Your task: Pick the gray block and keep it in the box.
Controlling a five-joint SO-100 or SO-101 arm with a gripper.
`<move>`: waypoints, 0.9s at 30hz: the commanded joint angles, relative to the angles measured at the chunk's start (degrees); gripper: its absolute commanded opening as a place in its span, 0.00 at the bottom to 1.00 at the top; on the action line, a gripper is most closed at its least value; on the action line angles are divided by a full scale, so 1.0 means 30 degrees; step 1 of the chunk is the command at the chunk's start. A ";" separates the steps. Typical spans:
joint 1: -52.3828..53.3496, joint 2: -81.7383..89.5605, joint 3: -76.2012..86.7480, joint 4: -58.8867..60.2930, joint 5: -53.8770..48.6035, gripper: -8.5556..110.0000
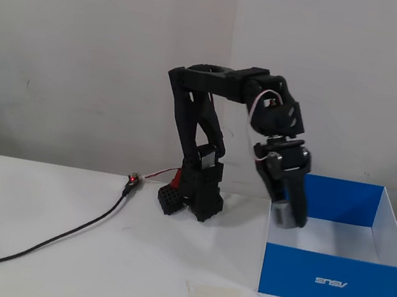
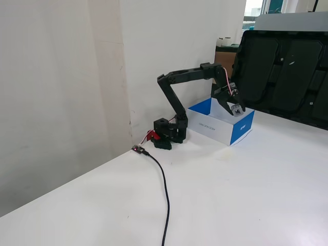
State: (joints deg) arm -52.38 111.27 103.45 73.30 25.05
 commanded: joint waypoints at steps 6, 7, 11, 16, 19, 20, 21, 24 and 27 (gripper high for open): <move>-0.4922 0.1113 -0.1318 -0.0264 -0.0146 0.11; -0.5303 0.1055 -0.1318 -0.0322 -0.0117 0.11; -0.6533 0.0469 -0.1582 -0.0557 -0.0029 0.12; -0.7354 -0.0498 -0.1758 -0.1201 0.0000 0.16; -0.7705 -0.1318 -0.2109 -0.1260 -0.0029 0.24; -0.7793 -0.1523 -0.2227 -0.1260 -0.0059 0.26; -0.7852 -0.1611 -0.2285 -0.1260 -0.0117 0.27; -0.7881 -0.1641 -0.2285 -0.1230 -0.0234 0.30; -0.7705 -0.1582 -0.2285 -0.1055 -0.0498 0.31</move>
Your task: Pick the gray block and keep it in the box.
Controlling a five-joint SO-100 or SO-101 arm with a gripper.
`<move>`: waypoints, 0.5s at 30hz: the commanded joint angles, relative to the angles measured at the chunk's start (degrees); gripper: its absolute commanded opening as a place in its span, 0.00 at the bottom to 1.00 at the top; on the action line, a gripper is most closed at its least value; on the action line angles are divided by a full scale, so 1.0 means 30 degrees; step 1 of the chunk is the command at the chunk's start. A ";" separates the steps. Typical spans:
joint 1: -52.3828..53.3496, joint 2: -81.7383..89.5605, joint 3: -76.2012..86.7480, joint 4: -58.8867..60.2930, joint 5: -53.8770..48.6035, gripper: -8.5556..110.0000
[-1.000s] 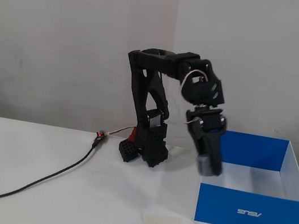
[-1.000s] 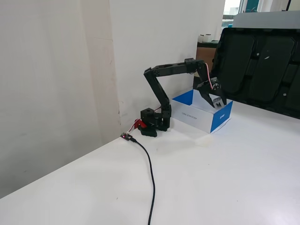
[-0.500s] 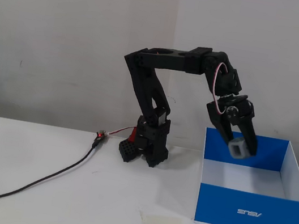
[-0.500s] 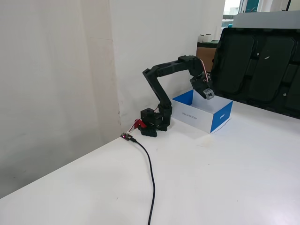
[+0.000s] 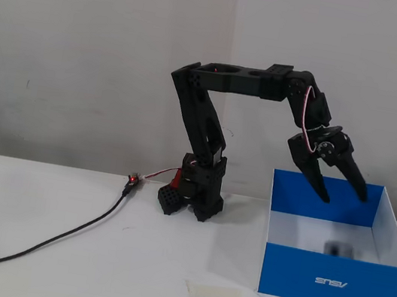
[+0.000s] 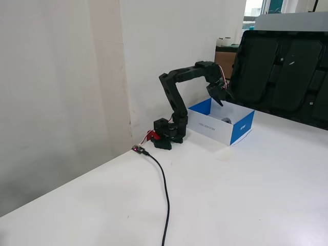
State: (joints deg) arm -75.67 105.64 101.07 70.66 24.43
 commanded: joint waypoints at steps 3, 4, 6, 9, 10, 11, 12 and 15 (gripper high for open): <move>0.0557 0.0498 -0.1523 0.0088 -0.0645 0.30; 0.0850 0.0615 -0.1523 0.0293 -0.0791 0.30; 0.1670 0.0762 -0.1494 0.0879 -0.1406 0.26; 0.3691 0.1523 -0.0879 0.1201 -0.2754 0.19; 0.4512 0.1904 -0.0557 0.1172 -0.3311 0.18; 0.5391 0.2344 -0.0205 0.1143 -0.3809 0.17; 0.6357 0.2842 0.0293 0.0967 -0.4395 0.16; 0.9170 0.4658 0.2080 0.0205 -0.5771 0.10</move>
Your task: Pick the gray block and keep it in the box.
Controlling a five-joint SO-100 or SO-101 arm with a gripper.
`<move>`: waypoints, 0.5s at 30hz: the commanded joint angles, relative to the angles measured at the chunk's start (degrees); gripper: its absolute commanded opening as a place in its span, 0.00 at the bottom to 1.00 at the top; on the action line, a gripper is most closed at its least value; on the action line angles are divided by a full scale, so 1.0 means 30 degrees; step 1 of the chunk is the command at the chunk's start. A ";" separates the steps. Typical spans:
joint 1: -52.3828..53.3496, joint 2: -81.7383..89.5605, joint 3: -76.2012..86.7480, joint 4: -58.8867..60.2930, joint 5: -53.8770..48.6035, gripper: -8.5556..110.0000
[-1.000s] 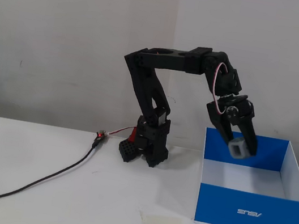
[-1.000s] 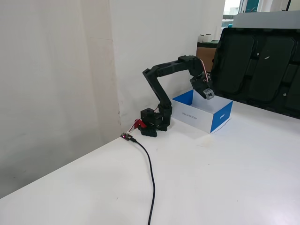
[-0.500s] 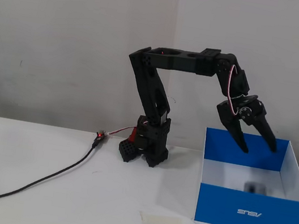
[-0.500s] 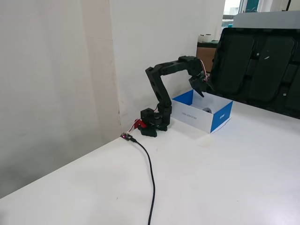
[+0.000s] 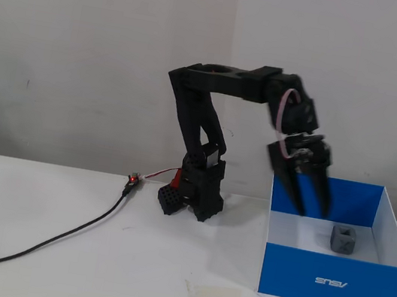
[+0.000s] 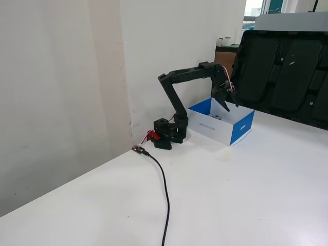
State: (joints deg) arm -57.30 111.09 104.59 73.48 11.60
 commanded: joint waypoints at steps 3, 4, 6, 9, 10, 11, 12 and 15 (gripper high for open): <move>0.5918 0.4658 0.2490 -0.1436 -0.2695 0.07; 0.6855 0.5244 0.2900 -0.1523 -0.3076 0.07; 0.8701 0.6387 0.3779 -0.1904 -0.3750 0.07; 1.1338 0.7734 0.4775 -0.2344 -0.4277 0.07; 1.2129 0.7998 0.5010 -0.2461 -0.4336 0.07; 1.2920 0.8203 0.5244 -0.2607 -0.4365 0.07; 1.3682 0.8438 0.5508 -0.2783 -0.4365 0.07; 1.5762 0.9316 0.7002 -0.4102 -0.4365 0.07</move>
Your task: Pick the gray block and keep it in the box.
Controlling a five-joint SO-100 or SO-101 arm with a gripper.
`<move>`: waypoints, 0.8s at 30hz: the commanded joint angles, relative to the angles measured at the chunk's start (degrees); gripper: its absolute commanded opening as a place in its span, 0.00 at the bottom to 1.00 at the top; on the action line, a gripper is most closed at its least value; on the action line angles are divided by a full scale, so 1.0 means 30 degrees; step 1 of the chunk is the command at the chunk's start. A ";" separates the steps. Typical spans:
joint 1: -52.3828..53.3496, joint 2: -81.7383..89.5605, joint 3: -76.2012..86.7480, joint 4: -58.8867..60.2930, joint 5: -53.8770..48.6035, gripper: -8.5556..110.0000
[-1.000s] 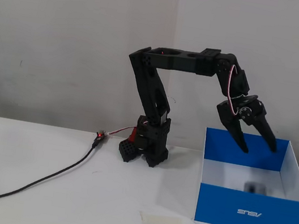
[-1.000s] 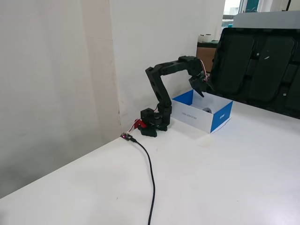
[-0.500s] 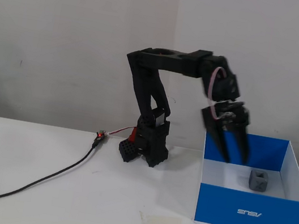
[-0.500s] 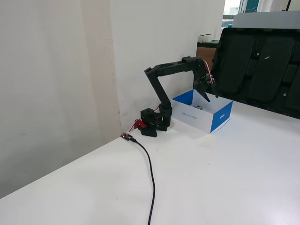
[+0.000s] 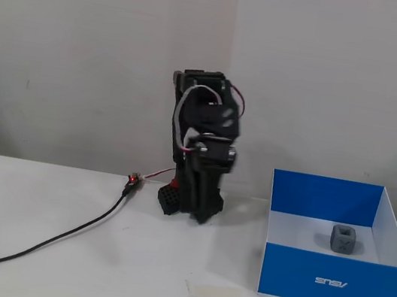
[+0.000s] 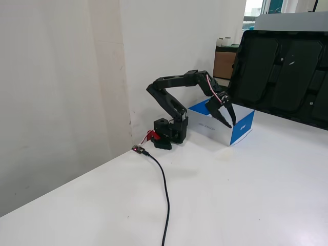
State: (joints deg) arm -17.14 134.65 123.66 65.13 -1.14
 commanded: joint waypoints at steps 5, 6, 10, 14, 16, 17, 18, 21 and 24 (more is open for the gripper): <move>0.4482 0.3252 0.3750 -0.3691 0.0146 0.07; 0.4658 0.3662 0.4365 -0.4043 0.0205 0.07; 0.4922 0.6152 0.6973 -0.5156 0.0820 0.07; 0.4775 1.0488 0.9902 -0.5537 0.1143 0.07; 0.4746 1.3154 1.1191 -0.5273 0.1289 0.07; 0.4746 1.4355 1.1631 -0.4746 0.1348 0.07; 0.4717 1.5381 1.2012 -0.4189 0.1377 0.07; 0.4805 1.7842 1.3271 -0.3281 0.1494 0.07; 0.4805 1.9512 1.4502 -0.2578 0.1494 0.07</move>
State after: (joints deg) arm -2.99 187.38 165.67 55.72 3.08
